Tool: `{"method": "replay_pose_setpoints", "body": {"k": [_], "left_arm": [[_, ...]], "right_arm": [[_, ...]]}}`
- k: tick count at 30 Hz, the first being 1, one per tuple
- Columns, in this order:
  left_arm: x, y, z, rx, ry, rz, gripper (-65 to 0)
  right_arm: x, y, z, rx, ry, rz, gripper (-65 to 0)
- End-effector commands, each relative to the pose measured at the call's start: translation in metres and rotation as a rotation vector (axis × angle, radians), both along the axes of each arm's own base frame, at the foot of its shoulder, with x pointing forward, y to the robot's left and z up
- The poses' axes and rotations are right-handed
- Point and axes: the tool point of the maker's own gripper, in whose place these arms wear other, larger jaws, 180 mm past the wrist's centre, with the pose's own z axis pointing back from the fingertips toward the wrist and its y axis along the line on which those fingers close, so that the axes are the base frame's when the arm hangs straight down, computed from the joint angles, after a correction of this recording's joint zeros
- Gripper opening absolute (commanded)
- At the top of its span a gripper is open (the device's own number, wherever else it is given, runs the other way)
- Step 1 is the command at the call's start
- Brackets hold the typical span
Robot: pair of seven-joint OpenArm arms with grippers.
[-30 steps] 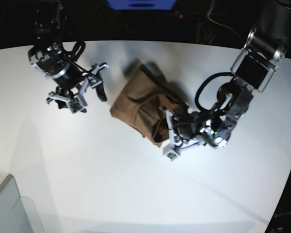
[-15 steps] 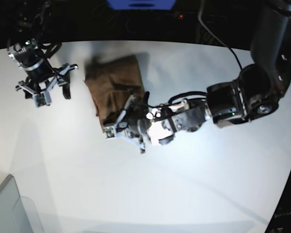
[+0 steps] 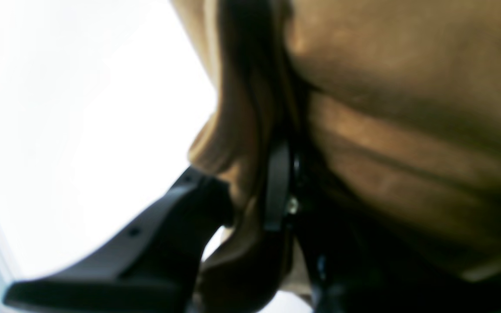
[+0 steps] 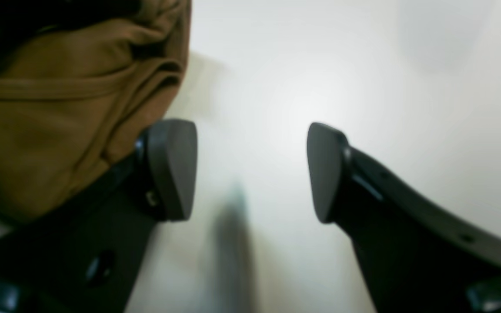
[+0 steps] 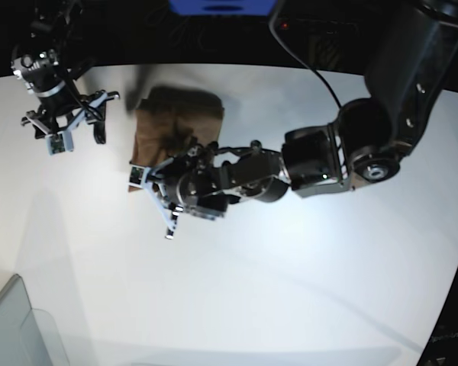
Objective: Layout the t-shirt on the table in an organized manner, then fold the t-shirt properly
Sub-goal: 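Lower the folded edge onto the bundle and release with the left gripper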
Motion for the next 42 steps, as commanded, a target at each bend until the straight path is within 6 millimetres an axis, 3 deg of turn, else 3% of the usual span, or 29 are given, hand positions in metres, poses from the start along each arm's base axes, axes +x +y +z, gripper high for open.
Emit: {"method": "replay_pose_setpoints", "body": {"k": [1, 5, 10, 13, 16, 26, 31, 35, 40, 42], "left_arm": [[-0.001, 0.008, -0.005, 0.052, -0.006, -0.018, -64.8], [0.002, 0.0, 0.002, 0.014, -0.006, 0.006, -64.5], [0.031, -0.005, 0.03, -0.103, 0.013, 0.165, -63.5], [0.044, -0.002, 0.042, -0.107, 0.001, 0.218, -53.3], [0.043, -0.007, 0.052, -0.13, -0.012, 0.203, -41.8], [0.053, -0.003, 0.057, -0.095, -0.095, 0.181, -41.4], [0.072, -0.005, 0.092, -0.214, -0.146, 0.259, -41.4], [0.095, 0.006, 0.131, -0.341, -0.208, 0.364, -41.3], [0.106, 0.023, 0.158, -0.419, -0.281, 0.439, -41.3], [0.115, 0.056, 0.164, -0.424, -0.315, 0.536, -41.3]], "right_arm": [[0.006, 0.002, 0.011, 0.002, -0.044, 0.015, -25.0], [0.006, 0.003, 0.011, 0.004, -0.044, 0.018, -25.0], [0.008, 0.004, 0.012, 0.004, -0.049, 0.02, -25.0], [0.008, 0.005, 0.012, 0.005, -0.049, 0.021, -25.0], [0.01, 0.01, 0.012, 0.011, -0.051, 0.033, -25.0], [0.009, 0.015, 0.01, 0.017, -0.045, 0.046, -25.0], [0.01, 0.015, 0.011, 0.017, -0.049, 0.046, -25.0], [0.011, 0.016, 0.011, 0.021, -0.051, 0.044, -25.0], [0.011, 0.025, 0.012, 0.053, -0.06, 0.033, -25.1], [0.013, 0.033, 0.019, 0.068, -0.084, 0.032, -25.4]]}}
